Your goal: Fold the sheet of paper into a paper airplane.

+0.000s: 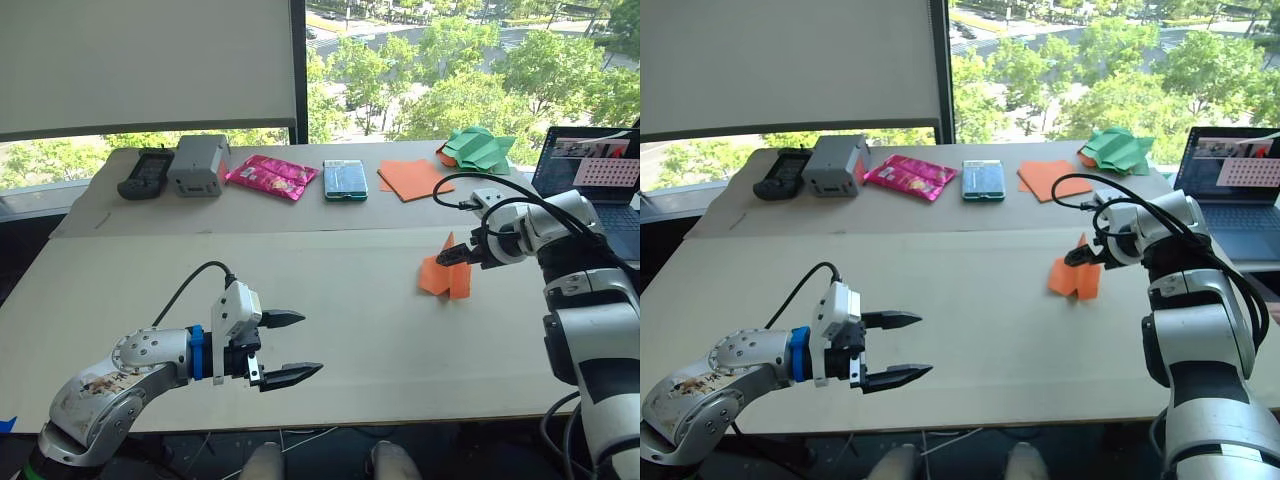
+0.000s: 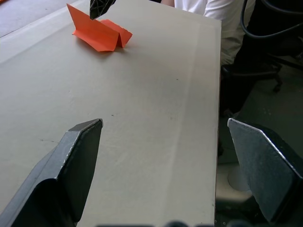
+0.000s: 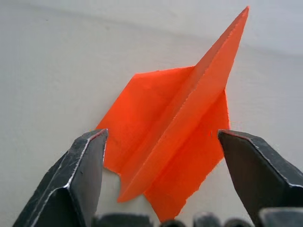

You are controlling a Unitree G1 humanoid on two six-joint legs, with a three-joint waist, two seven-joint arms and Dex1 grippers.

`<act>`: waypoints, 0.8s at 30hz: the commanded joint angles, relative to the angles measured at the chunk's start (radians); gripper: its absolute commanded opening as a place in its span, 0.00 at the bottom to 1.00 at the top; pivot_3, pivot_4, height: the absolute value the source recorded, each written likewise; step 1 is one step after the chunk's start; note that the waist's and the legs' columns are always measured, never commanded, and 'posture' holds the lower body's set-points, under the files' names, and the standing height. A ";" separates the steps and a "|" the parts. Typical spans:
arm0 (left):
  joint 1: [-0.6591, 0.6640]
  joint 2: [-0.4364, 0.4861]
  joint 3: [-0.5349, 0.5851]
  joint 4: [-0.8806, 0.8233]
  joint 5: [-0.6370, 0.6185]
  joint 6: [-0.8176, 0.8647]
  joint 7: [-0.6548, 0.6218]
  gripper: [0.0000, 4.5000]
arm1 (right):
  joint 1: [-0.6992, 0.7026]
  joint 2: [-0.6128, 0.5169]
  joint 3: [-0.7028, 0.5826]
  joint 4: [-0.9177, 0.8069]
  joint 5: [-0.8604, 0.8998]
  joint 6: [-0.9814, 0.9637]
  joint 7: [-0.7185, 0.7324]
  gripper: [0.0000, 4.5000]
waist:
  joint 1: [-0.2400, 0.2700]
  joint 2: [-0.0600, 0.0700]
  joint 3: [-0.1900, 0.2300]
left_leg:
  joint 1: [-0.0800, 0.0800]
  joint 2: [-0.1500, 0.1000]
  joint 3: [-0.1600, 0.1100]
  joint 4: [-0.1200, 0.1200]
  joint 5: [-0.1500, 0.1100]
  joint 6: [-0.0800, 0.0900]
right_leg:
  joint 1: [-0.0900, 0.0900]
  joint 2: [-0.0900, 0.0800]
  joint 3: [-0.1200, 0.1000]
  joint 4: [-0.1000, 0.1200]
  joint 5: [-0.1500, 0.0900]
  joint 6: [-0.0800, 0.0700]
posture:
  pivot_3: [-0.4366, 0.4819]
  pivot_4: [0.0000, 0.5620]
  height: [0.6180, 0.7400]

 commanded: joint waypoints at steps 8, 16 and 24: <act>-0.038 -0.005 0.048 -0.002 -0.017 -0.009 0.019 1.00 | 0.265 -0.037 -0.208 -0.669 0.127 -0.166 -0.068 0.99 | 0.003 0.000 0.000 | 0.001 0.000 0.000 0.000 0.000 0.000 | 0.001 0.000 0.000 0.000 0.000 0.000 | 0.48 0.27 0.69; 0.058 -0.033 0.184 0.059 0.013 -0.039 0.102 1.00 | 0.736 0.166 -0.485 -1.258 0.345 -0.288 -0.170 0.99 | 0.007 -0.001 -0.001 | 0.002 0.003 -0.001 0.000 0.000 0.000 | 0.004 0.004 0.001 -0.002 0.000 0.000 | 0.48 0.27 0.69; 0.154 -0.093 0.250 0.176 0.119 -0.142 0.171 1.00 | 1.006 0.130 -0.233 -1.269 0.201 -0.590 -0.185 0.99 | 0.004 0.002 0.001 | 0.002 0.003 0.000 0.000 -0.006 -0.009 | 0.001 0.004 0.001 -0.012 -0.001 0.000 | 0.48 0.27 0.69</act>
